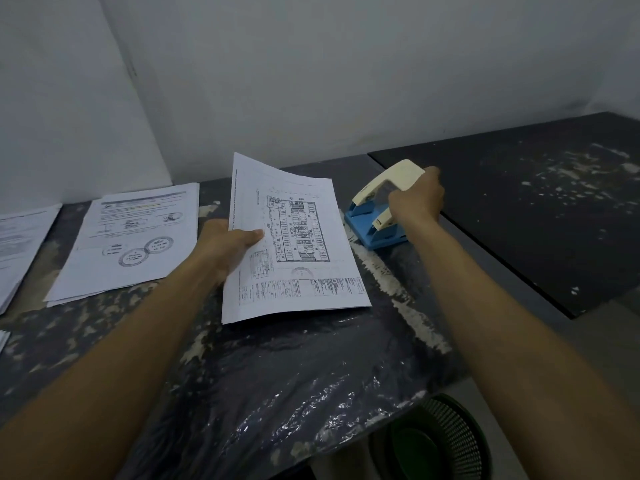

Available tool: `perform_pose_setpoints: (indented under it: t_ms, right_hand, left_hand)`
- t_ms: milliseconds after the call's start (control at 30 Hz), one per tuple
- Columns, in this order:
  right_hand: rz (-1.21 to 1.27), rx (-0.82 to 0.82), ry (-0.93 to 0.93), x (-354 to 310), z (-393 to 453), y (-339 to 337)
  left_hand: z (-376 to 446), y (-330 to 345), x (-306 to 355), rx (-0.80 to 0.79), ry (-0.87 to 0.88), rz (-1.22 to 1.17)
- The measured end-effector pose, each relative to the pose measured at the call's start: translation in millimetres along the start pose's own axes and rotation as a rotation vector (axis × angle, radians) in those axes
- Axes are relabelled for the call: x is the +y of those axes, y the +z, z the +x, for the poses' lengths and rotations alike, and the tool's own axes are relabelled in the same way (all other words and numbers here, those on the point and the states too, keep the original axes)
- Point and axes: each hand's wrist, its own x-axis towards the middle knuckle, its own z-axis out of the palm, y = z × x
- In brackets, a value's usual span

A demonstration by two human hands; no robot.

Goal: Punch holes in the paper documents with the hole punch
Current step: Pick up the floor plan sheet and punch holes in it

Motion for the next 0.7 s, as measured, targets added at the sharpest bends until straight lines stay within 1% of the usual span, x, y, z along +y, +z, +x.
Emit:
perform_pose_setpoints:
  t_ms: [100,267,367,467,600,700]
  right_hand:
    - [-0.023,-0.061,0.023,-3,10,-2]
    - [-0.177,-0.19,-0.036,-11,19,-5]
    - [-0.292,-0.247,-0.123,-20,27,-6]
    - [-0.416,-0.303,-0.257,-26,32,-6]
    - [-0.459,-0.399,-0.377,-30,30,0]
    - [-0.419,-0.502,-0.432,-28,23,10]
  left_hand:
    - [1,0,1,-0.005,0.0,0.012]
    - [1,-6,1,-0.011,-0.015,0.011]
    - [-1,-10,2,-0.011,0.0,0.01]
    - [-3,-14,2,-0.017,0.005,0.012]
    - [-3,-18,2,-0.027,0.012,0.032]
    - [-4,-19,3,-0.034,0.014,0.033]
